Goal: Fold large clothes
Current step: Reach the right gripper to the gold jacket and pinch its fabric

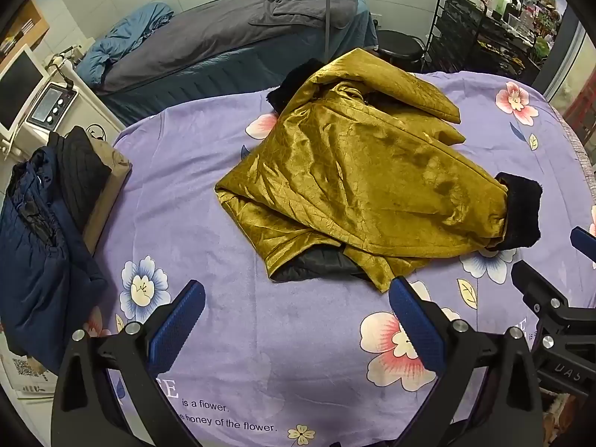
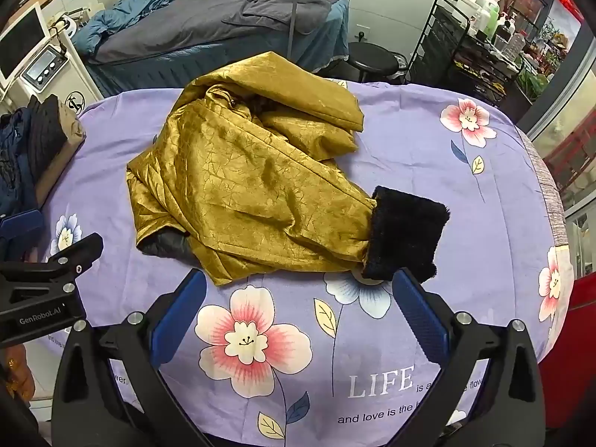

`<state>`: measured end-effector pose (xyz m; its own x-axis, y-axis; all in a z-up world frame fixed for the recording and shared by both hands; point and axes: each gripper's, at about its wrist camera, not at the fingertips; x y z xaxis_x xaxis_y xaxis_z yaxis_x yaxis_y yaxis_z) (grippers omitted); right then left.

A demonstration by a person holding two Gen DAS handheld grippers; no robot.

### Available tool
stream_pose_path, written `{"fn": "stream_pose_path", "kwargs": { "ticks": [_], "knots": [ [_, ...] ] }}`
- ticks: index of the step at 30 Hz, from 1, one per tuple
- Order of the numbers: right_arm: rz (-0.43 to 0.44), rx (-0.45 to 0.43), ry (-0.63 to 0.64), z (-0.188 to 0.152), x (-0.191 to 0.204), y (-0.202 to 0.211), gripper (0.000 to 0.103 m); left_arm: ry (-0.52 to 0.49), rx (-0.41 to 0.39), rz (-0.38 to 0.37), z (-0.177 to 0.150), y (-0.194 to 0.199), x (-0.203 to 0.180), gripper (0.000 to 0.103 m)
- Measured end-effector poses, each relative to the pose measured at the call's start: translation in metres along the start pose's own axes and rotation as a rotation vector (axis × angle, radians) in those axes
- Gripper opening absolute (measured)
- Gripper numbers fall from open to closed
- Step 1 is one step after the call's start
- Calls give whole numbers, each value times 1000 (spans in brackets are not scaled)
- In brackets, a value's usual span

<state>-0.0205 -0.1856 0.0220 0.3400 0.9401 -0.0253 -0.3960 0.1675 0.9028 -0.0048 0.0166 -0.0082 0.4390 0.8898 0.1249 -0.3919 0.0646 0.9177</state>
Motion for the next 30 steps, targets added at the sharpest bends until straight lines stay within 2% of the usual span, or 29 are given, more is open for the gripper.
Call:
{"fn": "stream_pose_path", "kwargs": {
  "ticks": [10,20,26,30],
  "knots": [
    [31,-22,17,1,-5,-7,99,-6,5,4,-2,-3,-1,97],
    [144,-14,146,37,10,-54,99,2,21,29,-7,-7,6,97],
    [154,-10,240,56,24,-76,99,36,35,22,-5,-14,14,97],
    [147,30,301,70,30,-113,97,60,60,19,-7,-21,22,97]
  ]
}}
Point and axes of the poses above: each gripper's, at about its wrist camera, not at the fingertips, and y roughly against the way its jaws point, x to its left, z to its top, and after that the axes turned 2 degrees about -x, right-handed
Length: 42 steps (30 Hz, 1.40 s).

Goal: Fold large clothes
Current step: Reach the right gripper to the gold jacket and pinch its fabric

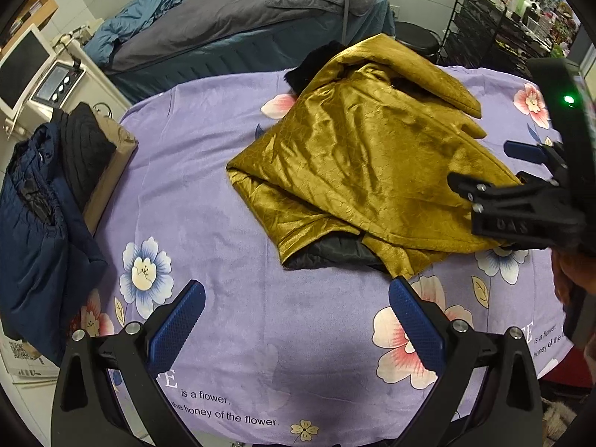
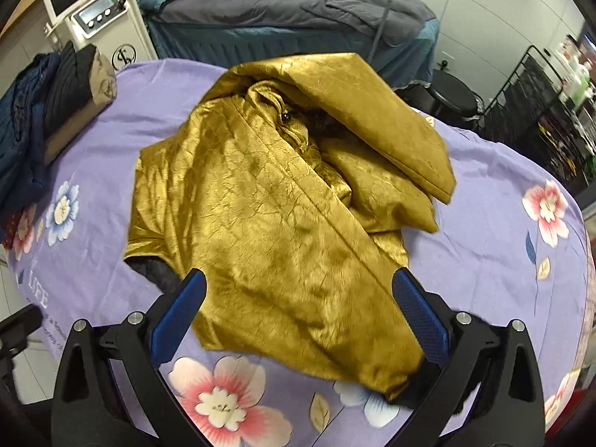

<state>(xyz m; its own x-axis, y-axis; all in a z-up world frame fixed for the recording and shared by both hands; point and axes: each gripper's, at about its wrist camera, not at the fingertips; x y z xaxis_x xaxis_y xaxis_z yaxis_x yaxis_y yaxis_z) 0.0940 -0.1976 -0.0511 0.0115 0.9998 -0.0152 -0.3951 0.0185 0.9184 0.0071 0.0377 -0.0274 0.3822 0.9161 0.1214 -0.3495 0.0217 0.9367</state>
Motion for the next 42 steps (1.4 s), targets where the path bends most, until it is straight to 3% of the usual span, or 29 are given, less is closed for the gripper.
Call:
{"fn": "stream_pose_path", "kwargs": {
  "ticks": [1,5,7,9,13,17,22,24,26,36,42],
  "knots": [
    [4,11,13,6,-2,-12,96,19,6,2,-2,-2,7,97],
    [18,58,40,17,-4,-52,71,97,26,11,-15,-9,38,97],
    [18,73,59,20,-2,-64,64,143,30,30,-26,-10,57,97],
    [82,92,59,20,1,-69,28,181,32,53,-37,-9,72,97],
    [131,67,90,15,15,-51,16,252,55,56,-61,-10,102,97],
    [154,53,88,6,19,-42,15,284,71,32,-67,-14,110,96],
    [139,53,30,6,12,-36,17,203,36,14,-51,-10,85,96],
    [110,55,4,8,10,-35,37,169,22,-1,-44,-8,74,97],
    [68,24,-12,8,6,-22,50,134,0,-9,-36,-5,63,97],
    [-53,-3,-31,-6,8,22,62,13,-46,-40,-2,-10,18,97],
    [-58,-15,-40,-16,7,34,63,-18,-45,-28,10,-21,6,97]
  ]
}}
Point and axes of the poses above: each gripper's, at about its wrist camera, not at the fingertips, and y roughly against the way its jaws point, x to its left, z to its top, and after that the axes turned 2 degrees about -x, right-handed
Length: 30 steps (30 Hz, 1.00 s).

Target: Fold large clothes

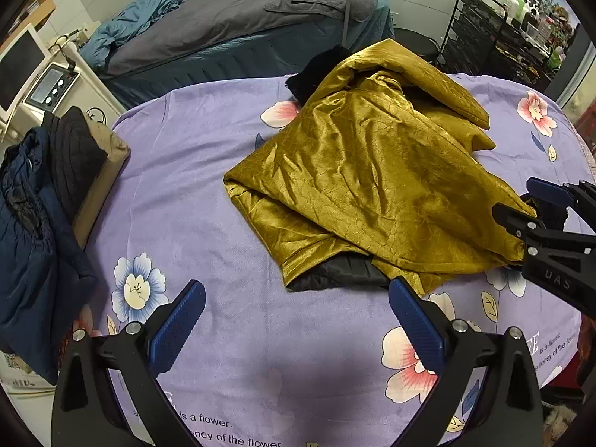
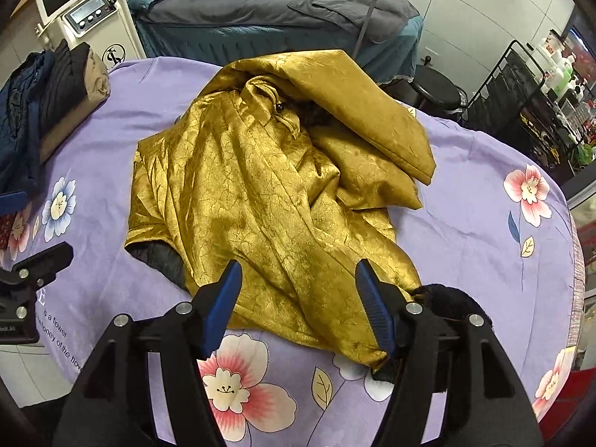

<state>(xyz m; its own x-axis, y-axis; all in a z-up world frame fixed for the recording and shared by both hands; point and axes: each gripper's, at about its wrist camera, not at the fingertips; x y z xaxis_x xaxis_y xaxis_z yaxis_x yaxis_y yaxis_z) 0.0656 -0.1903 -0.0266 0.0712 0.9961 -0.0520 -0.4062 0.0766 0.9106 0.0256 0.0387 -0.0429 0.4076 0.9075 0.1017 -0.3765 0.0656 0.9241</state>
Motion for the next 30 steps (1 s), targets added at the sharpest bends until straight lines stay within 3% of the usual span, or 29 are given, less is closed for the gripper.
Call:
{"fn": "stream_pose_path", "kwargs": {
  "ticks": [30],
  "knots": [
    [10,21,0,-3,-5,-11,63,-26,41,12,7,-23,-15,97]
  ]
}}
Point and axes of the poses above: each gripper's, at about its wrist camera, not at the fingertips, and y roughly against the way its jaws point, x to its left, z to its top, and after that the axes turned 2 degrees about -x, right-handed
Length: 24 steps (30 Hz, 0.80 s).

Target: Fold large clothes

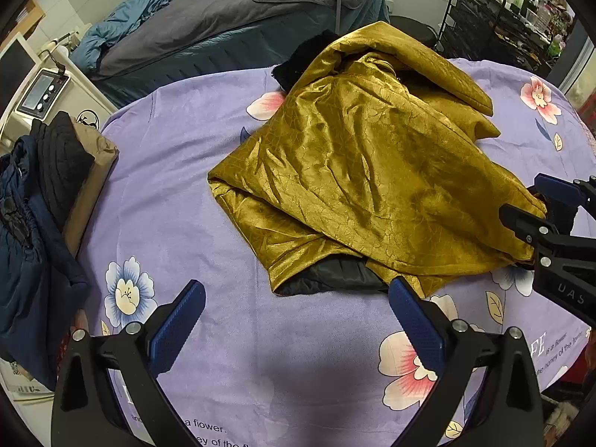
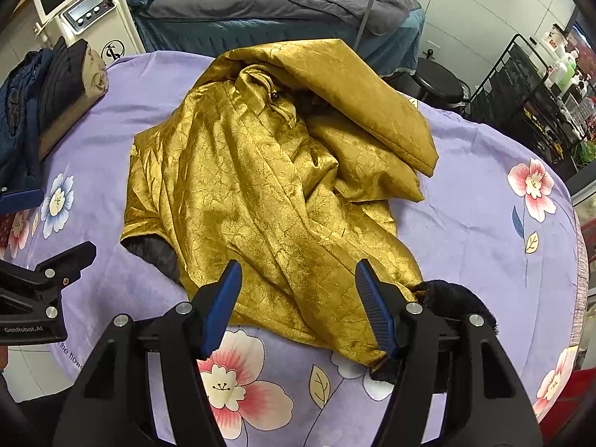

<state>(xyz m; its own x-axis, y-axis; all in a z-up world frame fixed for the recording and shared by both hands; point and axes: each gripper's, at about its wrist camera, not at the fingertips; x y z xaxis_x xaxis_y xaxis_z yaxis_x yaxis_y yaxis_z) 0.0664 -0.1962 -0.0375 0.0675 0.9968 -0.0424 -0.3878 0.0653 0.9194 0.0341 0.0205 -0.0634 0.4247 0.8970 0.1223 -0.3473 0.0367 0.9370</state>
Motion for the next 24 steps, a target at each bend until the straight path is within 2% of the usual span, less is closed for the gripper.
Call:
{"fn": "stream_pose_path", "kwargs": {
  "ticks": [13,18,24],
  "knots": [
    [31,33,31,9,4,-23,63,32,43,5,-7,-21,16,97],
    [57,35,106,25,14,-43,63,82,49,24,-18,-23,41,97],
    [65,27,186,46,28,-68,63,187,46,54,-44,-12,81,97]
  ]
}}
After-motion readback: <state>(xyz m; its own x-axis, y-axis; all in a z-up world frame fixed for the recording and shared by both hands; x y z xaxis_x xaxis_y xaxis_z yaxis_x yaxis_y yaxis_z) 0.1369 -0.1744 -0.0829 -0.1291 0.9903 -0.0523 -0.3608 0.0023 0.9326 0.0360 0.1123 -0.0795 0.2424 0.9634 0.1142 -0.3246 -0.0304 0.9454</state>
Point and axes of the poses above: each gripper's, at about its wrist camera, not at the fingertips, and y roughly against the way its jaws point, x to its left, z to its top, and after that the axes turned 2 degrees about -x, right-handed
